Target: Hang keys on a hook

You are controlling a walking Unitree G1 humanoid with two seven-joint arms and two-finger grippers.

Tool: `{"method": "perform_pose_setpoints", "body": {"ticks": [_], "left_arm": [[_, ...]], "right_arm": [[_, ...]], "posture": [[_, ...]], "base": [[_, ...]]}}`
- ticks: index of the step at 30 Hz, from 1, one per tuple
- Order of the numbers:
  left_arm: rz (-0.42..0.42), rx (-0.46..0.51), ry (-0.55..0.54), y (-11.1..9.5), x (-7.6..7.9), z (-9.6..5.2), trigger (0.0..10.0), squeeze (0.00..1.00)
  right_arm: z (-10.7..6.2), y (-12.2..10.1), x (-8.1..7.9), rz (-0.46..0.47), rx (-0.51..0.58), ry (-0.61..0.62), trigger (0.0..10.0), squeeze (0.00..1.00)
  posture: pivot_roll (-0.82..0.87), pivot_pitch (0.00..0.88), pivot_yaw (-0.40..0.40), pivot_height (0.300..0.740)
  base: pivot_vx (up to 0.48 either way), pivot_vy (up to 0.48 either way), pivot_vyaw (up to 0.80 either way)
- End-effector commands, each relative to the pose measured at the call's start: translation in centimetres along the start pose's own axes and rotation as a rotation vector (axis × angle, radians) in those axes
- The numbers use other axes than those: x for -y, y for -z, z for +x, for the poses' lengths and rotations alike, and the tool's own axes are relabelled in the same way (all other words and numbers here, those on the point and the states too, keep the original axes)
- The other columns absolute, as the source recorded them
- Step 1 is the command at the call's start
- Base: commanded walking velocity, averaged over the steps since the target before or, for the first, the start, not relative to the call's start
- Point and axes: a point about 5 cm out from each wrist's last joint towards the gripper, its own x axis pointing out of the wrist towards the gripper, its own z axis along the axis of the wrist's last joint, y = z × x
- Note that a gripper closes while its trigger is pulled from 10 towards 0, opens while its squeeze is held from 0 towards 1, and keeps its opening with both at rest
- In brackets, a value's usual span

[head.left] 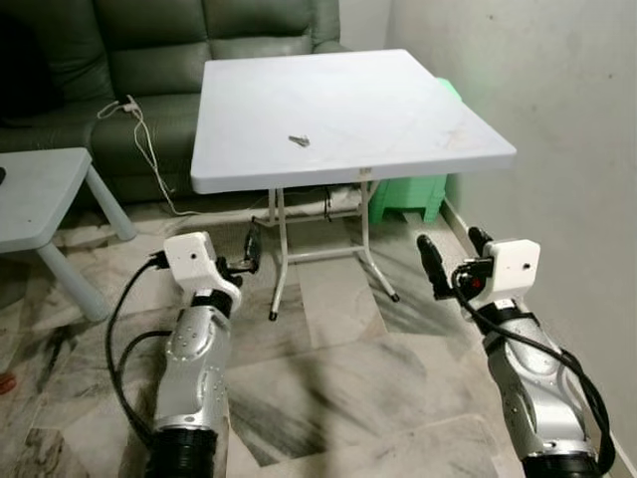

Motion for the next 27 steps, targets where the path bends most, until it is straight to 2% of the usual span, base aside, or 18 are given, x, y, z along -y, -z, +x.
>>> {"method": "perform_pose_setpoints", "body": {"ticks": [1, 15, 20, 27], "left_arm": [[0.017, 0.01, -0.003, -0.3, -0.2, 0.0, 10.0, 0.0], [0.038, 0.011, -0.006, -0.3, -0.4, -0.2, 10.0, 0.0], [0.064, 0.01, 0.003, -0.5, -1.0, -0.4, 10.0, 0.0], [0.075, 0.012, -0.008, -0.8, -1.7, -0.5, 10.0, 0.0]], "right_arm": [[0.1, -0.2, 0.0, -0.002, 0.002, -0.002, 10.0, 0.0], [0.1, 0.3, 0.5, -0.025, -0.018, 0.011, 10.0, 0.0], [-0.2, 0.5, 1.4, -0.043, -0.034, 0.039, 10.0, 0.0], [-0.4, 0.5, 1.5, -0.047, -0.039, 0.055, 10.0, 0.0]], "posture": [[-0.02, 0.0, -0.032, 0.74], [-0.01, 0.0, -0.03, 0.74], [0.0, 0.03, -0.026, 0.74], [0.0, 0.046, -0.026, 0.74]], "base": [[0.0, 0.0, 0.0], [0.0, 0.0, 0.0], [0.0, 0.0, 0.0], [0.0, 0.0, 0.0]]}}
